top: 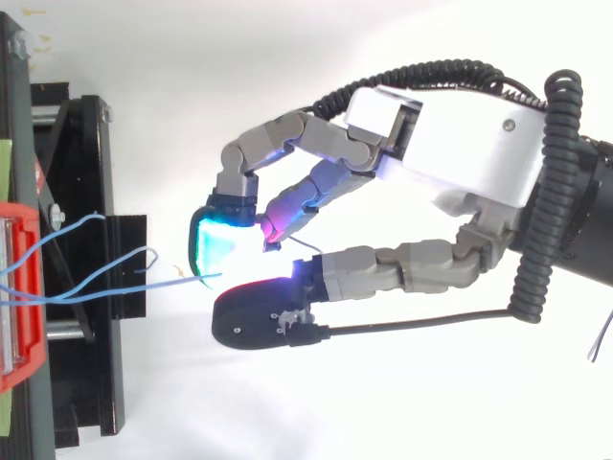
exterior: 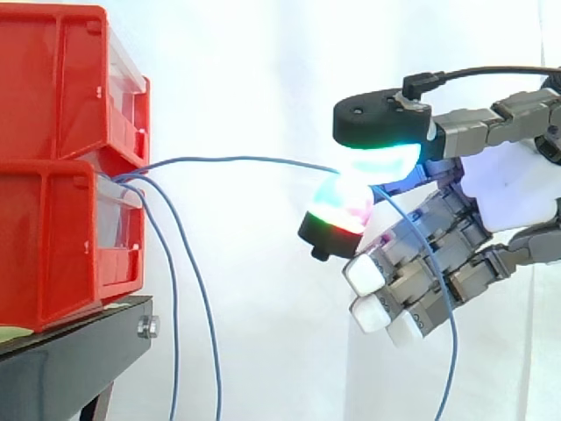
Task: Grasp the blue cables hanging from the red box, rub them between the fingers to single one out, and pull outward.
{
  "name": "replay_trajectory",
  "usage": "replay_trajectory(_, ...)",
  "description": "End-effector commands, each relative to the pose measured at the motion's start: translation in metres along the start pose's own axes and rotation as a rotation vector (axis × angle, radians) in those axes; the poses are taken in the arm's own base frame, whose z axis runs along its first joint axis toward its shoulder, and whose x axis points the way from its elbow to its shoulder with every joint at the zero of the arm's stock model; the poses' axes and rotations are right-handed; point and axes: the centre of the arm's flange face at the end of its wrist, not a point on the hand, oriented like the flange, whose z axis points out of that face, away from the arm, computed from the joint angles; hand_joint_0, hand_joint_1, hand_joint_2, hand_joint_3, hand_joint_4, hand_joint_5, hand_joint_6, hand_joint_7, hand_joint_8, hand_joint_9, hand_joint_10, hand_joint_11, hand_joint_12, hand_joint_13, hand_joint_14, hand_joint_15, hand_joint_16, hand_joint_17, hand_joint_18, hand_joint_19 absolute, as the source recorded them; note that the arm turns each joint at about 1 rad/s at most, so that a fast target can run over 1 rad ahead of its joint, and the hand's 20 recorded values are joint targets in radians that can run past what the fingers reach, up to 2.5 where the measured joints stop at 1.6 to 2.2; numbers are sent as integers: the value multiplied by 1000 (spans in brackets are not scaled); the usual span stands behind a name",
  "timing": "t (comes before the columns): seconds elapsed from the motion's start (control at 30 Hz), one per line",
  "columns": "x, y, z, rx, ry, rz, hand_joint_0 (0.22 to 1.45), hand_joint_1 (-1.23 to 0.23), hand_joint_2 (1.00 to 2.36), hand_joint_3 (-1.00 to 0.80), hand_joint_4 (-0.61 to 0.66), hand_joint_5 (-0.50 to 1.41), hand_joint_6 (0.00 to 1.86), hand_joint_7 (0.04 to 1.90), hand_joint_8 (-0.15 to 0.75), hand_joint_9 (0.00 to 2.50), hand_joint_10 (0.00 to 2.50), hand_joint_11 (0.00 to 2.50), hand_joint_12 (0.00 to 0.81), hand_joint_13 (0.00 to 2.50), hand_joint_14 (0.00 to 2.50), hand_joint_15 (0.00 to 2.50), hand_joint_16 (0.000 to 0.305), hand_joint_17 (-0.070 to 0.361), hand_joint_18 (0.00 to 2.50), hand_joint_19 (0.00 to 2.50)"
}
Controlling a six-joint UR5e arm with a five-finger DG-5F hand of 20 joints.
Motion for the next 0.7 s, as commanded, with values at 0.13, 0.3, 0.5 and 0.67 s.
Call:
replay_trajectory(0.13,0,0,0,0,0,0,577,-800,1008,-36,-46,-60,865,1085,307,1008,11,354,422,851,15,410,68,153,716,346)
replay_trajectory(0.3,0,0,0,0,0,0,577,-800,1008,-36,-46,-60,865,1084,310,1008,12,353,422,853,15,414,68,152,717,353)
replay_trajectory(0.5,0,0,0,0,0,0,577,-800,1008,-38,-48,-60,866,1073,308,1008,12,360,422,853,16,416,68,152,718,345)
replay_trajectory(0.67,0,0,0,0,0,0,577,-800,1009,-38,-49,-61,867,1071,309,1007,12,360,423,853,15,415,68,152,720,345)
